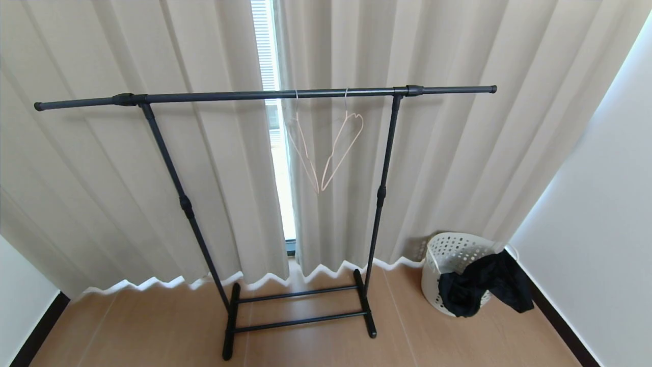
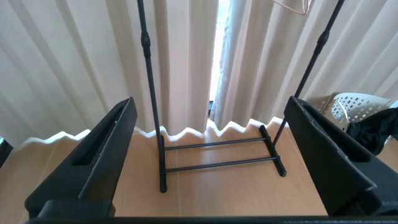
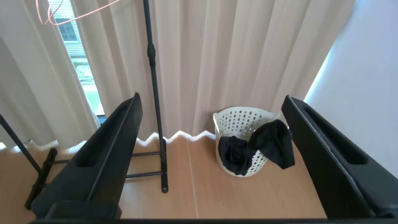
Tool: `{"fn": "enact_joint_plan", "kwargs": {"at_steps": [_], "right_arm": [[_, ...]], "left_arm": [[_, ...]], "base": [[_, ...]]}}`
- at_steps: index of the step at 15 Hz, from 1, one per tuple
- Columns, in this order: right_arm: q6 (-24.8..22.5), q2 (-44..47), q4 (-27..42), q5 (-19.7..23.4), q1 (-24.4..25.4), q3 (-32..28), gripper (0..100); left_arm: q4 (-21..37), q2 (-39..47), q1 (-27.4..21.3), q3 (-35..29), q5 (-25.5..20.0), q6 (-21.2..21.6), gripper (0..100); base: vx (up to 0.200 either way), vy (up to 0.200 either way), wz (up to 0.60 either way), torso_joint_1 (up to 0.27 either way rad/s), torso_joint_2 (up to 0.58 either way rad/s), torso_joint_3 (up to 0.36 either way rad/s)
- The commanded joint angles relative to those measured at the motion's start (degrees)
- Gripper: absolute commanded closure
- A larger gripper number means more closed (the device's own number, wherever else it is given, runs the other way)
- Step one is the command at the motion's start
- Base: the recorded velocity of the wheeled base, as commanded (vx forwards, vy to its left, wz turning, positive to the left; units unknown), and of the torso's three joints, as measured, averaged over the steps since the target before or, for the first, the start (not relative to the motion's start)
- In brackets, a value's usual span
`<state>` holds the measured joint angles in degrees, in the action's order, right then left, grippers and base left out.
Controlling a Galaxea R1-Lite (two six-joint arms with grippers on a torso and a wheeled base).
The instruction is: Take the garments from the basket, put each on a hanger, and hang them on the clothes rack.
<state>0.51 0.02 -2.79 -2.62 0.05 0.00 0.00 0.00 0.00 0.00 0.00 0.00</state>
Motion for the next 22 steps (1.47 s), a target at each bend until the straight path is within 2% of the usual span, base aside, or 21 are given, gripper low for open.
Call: {"fn": "enact_joint_plan", "kwargs": {"at_steps": [1,22], "right_arm": [[-0.1,0.0,0.0,0.0,0.0,0.0,0],[-0.1,0.0,0.2,1.4,0.0,0.0,0]], "left_arm": [[0.0,0.0,0.0,0.0,0.0,0.0,0],[0.0,0.0,0.0,0.0,-0.1,0.1,0]], "base": [[0.000,0.000,0.00,0.000,0.00,0.000],[0.000,0.000,0.00,0.000,0.00,0.000]]}}
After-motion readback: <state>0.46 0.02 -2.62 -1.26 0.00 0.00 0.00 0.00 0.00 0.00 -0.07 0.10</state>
